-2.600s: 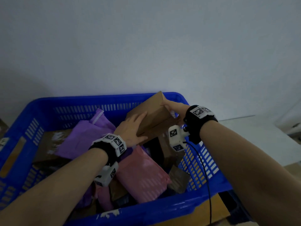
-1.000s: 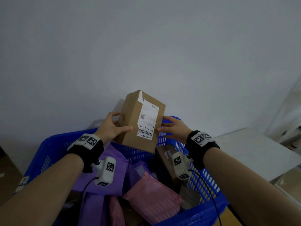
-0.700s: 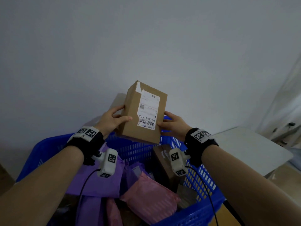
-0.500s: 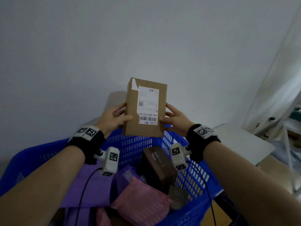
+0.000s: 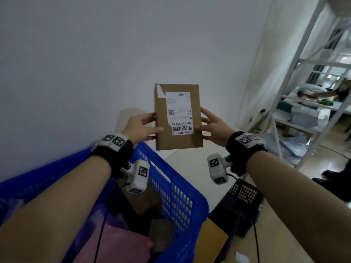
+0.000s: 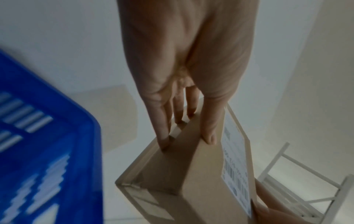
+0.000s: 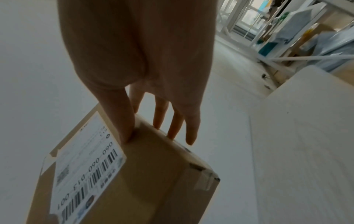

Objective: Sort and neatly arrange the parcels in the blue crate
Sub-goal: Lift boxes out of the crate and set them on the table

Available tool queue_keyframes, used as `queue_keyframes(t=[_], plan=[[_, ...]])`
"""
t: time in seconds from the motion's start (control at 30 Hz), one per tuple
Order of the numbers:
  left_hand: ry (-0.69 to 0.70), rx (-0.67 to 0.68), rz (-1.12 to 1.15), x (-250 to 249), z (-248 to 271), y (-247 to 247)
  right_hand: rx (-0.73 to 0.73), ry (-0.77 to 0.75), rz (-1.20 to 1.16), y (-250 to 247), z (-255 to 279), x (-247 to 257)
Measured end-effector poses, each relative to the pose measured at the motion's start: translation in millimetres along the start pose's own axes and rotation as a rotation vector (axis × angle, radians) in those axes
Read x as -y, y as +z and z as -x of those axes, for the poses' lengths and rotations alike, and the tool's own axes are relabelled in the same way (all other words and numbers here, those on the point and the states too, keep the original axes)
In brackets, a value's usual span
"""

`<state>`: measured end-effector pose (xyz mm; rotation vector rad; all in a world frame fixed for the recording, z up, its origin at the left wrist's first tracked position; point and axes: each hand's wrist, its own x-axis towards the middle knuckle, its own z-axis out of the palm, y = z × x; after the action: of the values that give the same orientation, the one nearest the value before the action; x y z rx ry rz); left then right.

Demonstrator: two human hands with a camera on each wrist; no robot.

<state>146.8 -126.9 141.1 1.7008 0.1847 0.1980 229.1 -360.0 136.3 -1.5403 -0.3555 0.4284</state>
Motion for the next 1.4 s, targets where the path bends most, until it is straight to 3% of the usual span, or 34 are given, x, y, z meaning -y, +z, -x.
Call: queue_keyframes(t=[0.23,0.4,0.63,1.0,1.4], plan=[[-0.207,0.202,-0.081,10,-81,104,-0.034,0.128,-0.02,-108,-32,-30],[-0.36,0.184,-0.086,41,-131,160,-0.038,0.218,-0.108,-173,-57,-73],[-0.563,0.139,-0.148,113,-175,223,-0.046,0.394,-0.221,-228,-87,-165],[-0.78,0.056,-0.105,208,-184,253,-0.064,0.607,-0.296,-239,-117,-261],[-0.822,0.031,-0.095,239,-196,254,-0.084,0.685,-0.209,-249,-141,-293]])
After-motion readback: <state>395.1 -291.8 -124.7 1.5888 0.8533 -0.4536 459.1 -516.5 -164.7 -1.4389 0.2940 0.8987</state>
